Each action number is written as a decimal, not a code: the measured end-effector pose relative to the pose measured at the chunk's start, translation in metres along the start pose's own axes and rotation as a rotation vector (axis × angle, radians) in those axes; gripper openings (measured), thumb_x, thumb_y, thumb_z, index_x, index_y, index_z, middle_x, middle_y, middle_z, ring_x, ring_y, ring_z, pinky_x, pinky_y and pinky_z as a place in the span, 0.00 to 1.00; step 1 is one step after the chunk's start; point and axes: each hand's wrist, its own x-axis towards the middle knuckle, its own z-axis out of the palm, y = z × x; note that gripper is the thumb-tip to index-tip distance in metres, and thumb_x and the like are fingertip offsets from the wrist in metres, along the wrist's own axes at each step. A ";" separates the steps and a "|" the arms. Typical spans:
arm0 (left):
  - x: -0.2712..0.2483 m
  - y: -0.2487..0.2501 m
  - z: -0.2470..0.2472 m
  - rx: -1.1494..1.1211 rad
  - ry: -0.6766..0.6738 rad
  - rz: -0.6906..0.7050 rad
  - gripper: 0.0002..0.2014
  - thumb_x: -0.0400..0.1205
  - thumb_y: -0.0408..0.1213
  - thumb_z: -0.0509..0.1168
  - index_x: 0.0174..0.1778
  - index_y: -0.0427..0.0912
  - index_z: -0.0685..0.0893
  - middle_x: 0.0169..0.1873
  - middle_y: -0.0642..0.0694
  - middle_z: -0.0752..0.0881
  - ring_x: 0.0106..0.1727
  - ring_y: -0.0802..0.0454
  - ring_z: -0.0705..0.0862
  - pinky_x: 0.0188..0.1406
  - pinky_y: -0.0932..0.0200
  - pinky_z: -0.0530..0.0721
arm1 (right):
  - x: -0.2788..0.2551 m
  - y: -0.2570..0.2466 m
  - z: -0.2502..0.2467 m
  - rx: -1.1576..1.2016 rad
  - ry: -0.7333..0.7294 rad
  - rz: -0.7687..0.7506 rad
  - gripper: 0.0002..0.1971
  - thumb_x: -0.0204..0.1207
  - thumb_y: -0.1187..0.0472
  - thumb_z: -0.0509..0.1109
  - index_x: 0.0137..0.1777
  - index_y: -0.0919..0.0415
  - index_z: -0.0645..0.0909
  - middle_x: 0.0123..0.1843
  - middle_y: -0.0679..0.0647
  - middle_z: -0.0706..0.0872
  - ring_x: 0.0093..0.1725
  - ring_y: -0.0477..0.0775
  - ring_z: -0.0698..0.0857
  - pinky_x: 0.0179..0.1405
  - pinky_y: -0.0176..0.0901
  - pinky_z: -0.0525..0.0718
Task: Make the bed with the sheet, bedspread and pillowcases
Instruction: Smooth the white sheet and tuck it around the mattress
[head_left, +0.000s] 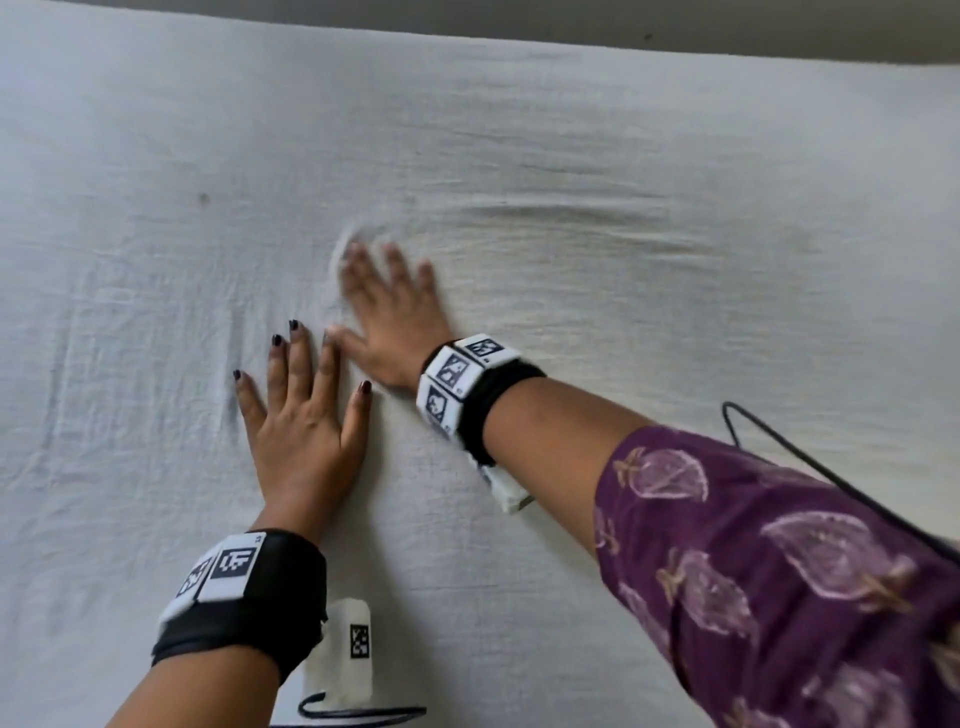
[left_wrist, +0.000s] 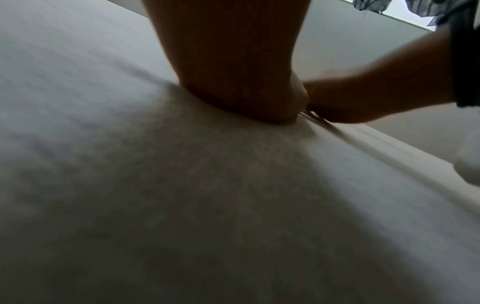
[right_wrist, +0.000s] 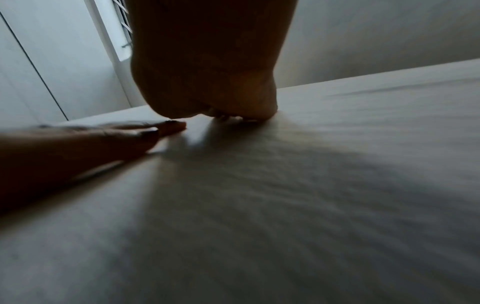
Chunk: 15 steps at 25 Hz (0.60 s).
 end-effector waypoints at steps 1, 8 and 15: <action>0.000 0.000 0.001 0.002 0.010 0.001 0.34 0.83 0.60 0.41 0.85 0.52 0.53 0.86 0.49 0.49 0.86 0.50 0.44 0.82 0.43 0.35 | 0.002 -0.007 -0.002 -0.002 -0.016 -0.053 0.36 0.84 0.39 0.47 0.85 0.57 0.41 0.86 0.52 0.39 0.84 0.60 0.38 0.80 0.67 0.42; -0.001 0.001 0.003 0.012 0.015 -0.001 0.34 0.83 0.61 0.40 0.85 0.54 0.52 0.85 0.48 0.50 0.86 0.48 0.46 0.82 0.41 0.36 | -0.006 0.173 -0.036 0.130 0.305 0.744 0.40 0.81 0.39 0.43 0.84 0.66 0.44 0.86 0.63 0.42 0.84 0.66 0.43 0.79 0.68 0.45; 0.000 -0.002 0.003 -0.004 0.000 0.029 0.34 0.83 0.61 0.42 0.85 0.51 0.54 0.85 0.45 0.52 0.85 0.46 0.48 0.82 0.38 0.40 | 0.020 0.162 -0.021 0.131 0.265 0.820 0.38 0.84 0.41 0.46 0.84 0.68 0.45 0.85 0.66 0.42 0.84 0.67 0.42 0.80 0.69 0.41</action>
